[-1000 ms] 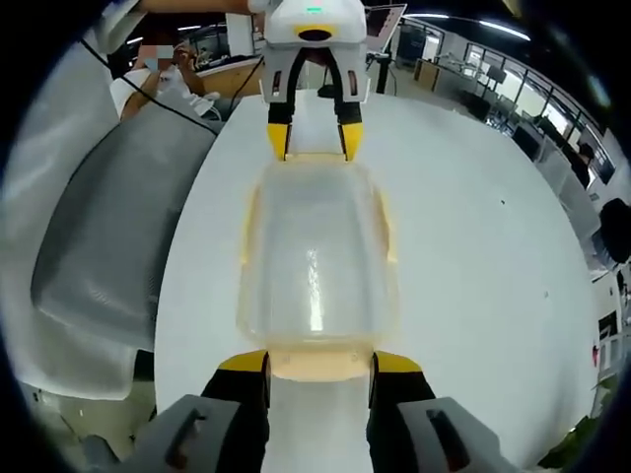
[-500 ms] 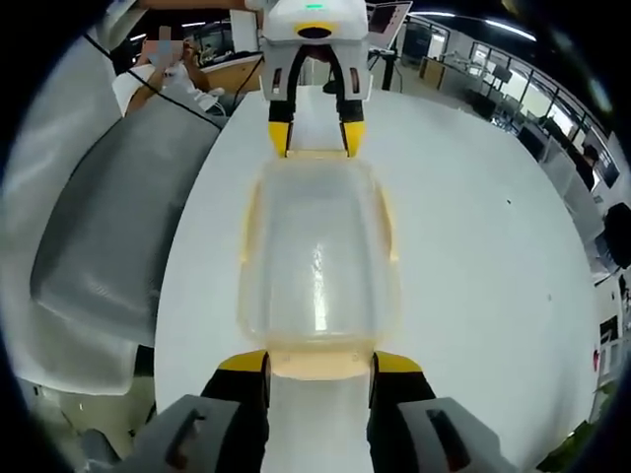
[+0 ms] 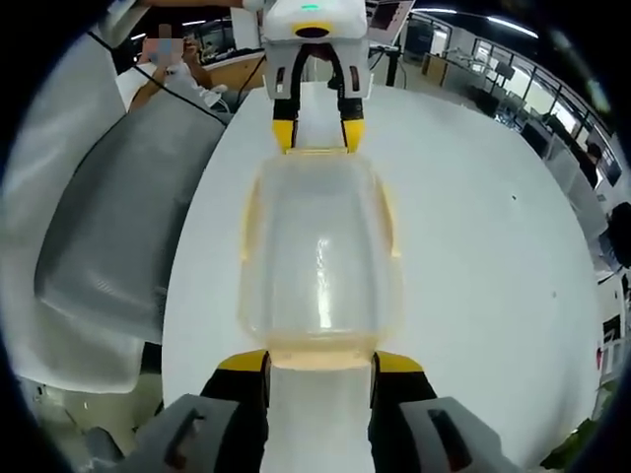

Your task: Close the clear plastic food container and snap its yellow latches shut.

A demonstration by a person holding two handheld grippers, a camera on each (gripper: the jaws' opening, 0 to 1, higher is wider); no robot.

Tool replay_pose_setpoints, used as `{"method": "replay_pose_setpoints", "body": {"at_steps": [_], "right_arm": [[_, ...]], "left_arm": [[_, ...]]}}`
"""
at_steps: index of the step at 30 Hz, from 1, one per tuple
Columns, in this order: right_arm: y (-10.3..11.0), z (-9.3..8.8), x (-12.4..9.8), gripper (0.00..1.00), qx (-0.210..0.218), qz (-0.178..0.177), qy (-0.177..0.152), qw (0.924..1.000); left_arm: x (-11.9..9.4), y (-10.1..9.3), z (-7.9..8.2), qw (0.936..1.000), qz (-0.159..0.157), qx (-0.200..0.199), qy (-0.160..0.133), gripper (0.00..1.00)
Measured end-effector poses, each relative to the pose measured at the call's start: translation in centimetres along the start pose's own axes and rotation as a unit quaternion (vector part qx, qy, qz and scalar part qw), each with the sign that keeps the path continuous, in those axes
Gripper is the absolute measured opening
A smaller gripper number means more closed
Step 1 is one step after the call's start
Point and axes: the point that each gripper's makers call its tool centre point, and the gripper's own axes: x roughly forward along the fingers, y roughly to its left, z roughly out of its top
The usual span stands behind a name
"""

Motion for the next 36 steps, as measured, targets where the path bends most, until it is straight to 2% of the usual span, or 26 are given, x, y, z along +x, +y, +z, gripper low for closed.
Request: {"method": "replay_pose_setpoints", "body": {"at_steps": [3,6,9,13,21,24,25,27,29,31,34,36], "right_arm": [[0.3,-0.3,0.0,0.39,-0.001,0.003,0.006,1.0000],[0.3,-0.9,0.0,0.46,-0.009,-0.002,0.014,0.9998],[0.4,-1.1,-0.4,0.44,0.000,0.000,0.013,0.9999],[0.4,-1.2,-0.7,0.48,0.008,-0.006,0.010,0.9999],[0.7,-0.8,-1.4,0.48,0.011,-0.012,0.006,0.9999],[0.8,-0.1,-1.7,0.49,0.018,-0.016,-0.001,0.9997],[1.0,0.4,-1.8,0.49,0.036,-0.015,-0.012,0.9992],[0.3,0.9,-2.0,0.50,0.069,-0.034,-0.023,0.9968],[-0.1,1.6,-2.3,0.50,0.093,-0.039,-0.041,0.9941],[-0.8,1.9,-2.6,0.49,0.113,-0.052,-0.051,0.9909],[-0.9,2.0,-3.0,0.46,0.143,-0.044,-0.055,0.9872],[-1.4,2.0,-3.3,0.46,0.156,-0.058,-0.058,0.9842]], "left_arm": [[0.0,0.0,-0.1,1.0000,0.003,0.001,0.002,0.39],[-0.1,0.1,-0.1,0.9999,0.007,-0.012,-0.002,0.40],[-0.2,-0.2,-0.3,0.9999,0.006,-0.010,0.003,0.41],[-0.5,-0.2,-0.4,0.9999,0.008,-0.015,0.001,0.41],[-1.0,-0.6,-0.4,0.9995,0.006,-0.031,-0.006,0.44],[-1.5,-0.4,-0.3,0.9984,0.009,-0.055,-0.013,0.44],[-1.6,-0.3,-0.3,0.9978,0.011,-0.064,-0.017,0.45],[-1.8,-0.2,-0.4,0.9959,0.012,-0.088,-0.018,0.46],[-2.1,0.0,0.1,0.9904,0.011,-0.131,-0.042,0.46],[-2.5,0.3,0.1,0.9881,0.013,-0.145,-0.051,0.45],[-2.7,0.4,-0.3,0.9860,0.016,-0.159,-0.048,0.44],[-2.8,0.5,-0.1,0.9778,0.018,-0.200,-0.061,0.43]]}}
